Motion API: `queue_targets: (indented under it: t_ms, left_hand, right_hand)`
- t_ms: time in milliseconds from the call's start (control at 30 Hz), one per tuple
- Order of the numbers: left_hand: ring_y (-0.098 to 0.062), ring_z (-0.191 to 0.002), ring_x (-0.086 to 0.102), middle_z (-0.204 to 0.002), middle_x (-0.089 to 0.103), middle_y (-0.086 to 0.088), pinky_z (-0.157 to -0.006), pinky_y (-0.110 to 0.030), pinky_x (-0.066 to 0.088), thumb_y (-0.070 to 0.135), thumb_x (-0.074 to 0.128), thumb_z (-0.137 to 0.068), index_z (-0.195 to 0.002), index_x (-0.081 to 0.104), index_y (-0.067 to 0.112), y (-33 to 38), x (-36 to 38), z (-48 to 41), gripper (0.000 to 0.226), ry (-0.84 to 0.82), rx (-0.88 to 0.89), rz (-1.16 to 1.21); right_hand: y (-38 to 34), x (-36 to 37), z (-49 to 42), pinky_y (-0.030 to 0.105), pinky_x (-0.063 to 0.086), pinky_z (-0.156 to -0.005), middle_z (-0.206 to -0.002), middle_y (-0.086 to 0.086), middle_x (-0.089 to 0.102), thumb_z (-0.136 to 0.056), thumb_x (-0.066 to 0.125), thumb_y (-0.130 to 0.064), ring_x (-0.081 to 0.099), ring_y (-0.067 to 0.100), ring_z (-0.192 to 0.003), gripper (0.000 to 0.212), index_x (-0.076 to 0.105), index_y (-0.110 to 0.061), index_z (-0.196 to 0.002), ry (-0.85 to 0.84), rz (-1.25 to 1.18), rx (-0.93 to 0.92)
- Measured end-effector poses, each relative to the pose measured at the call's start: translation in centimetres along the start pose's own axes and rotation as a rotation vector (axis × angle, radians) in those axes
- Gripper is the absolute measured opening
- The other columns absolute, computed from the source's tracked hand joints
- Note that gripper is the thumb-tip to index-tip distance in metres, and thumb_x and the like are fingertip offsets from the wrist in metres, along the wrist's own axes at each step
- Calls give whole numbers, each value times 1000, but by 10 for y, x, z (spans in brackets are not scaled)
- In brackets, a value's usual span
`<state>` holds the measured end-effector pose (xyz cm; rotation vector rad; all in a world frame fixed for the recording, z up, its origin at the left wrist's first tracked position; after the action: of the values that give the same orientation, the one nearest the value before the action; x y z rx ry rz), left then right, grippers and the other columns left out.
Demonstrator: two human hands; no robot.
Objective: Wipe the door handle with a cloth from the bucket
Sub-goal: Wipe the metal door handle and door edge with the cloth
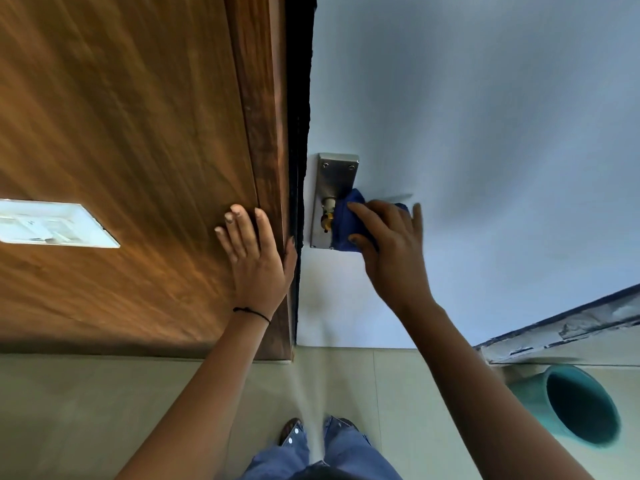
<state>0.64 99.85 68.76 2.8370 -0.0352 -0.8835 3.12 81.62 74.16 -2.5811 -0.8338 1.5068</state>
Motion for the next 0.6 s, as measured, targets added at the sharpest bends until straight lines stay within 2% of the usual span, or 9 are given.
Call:
queue_targets:
  t_ms: [100,200,300,400,533,567,600]
  left_hand:
    - [-23,-145,-18,-143,10,-25,-117,-42,-8,31,65,-84,-148,-13,12,0,0,0,103,9,-4,32]
    - [-32,-140,-3,-140,15,-26,-117,-41,-9,30,66,-83,-148,-15,13,0,1,0,105,5,-17,40]
    - [-28,-145,-15,-141,15,-26,-117,-42,-9,31,64,-85,-148,-15,13,-1,2,0,103,6,-18,35]
    - [-21,-144,-23,-142,13,-26,-117,-42,-9,32,64,-84,-148,-14,12,-2,2,1,103,-3,-11,38]
    - [-21,-144,-23,-155,-14,-17,-117,-42,-10,32,63,-85,-148,-14,12,-1,2,1,102,-14,20,42]
    - [-21,-143,-23,-155,-14,-18,-117,-42,-10,32,64,-84,-148,-14,12,-1,2,1,102,-15,21,43]
    - [-21,-143,-24,-152,-6,-23,-117,-42,-10,31,64,-84,-148,-14,12,-1,2,1,103,-15,15,44]
  right_hand:
    - [-23,2,-5,51,40,-103,-117,10,65,-85,64,-14,59,30,-106,38,64,-15,-122,49,46,-67]
    - [-12,-5,-2,44,40,-97,-118,10,66,-84,64,-14,61,31,-104,38,65,-16,-122,47,78,-95]
    - [18,-13,6,39,35,-96,-120,11,63,-88,59,-19,60,30,-105,34,65,-17,-121,31,28,-29]
    - [28,-11,9,33,27,-99,-125,10,60,-87,63,-16,57,28,-108,35,65,-19,-122,33,-60,42]
    - [-4,4,2,39,31,-99,-130,5,62,-90,60,-19,55,29,-112,36,62,-19,-126,26,-54,-12]
    - [-11,6,0,40,32,-99,-129,5,62,-90,59,-19,54,28,-113,37,62,-20,-127,29,-49,-22]
    - [-16,8,0,40,32,-100,-129,5,63,-90,58,-18,53,28,-114,37,61,-20,-127,38,-40,-27]
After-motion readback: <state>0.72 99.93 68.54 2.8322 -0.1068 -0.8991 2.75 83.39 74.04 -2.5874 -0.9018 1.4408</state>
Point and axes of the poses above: each hand's wrist, its own z-axis away from the middle knuckle, its own x-axis out of the palm, y = z × x, the point moved 8 cm from there along -z, towards the middle knuckle
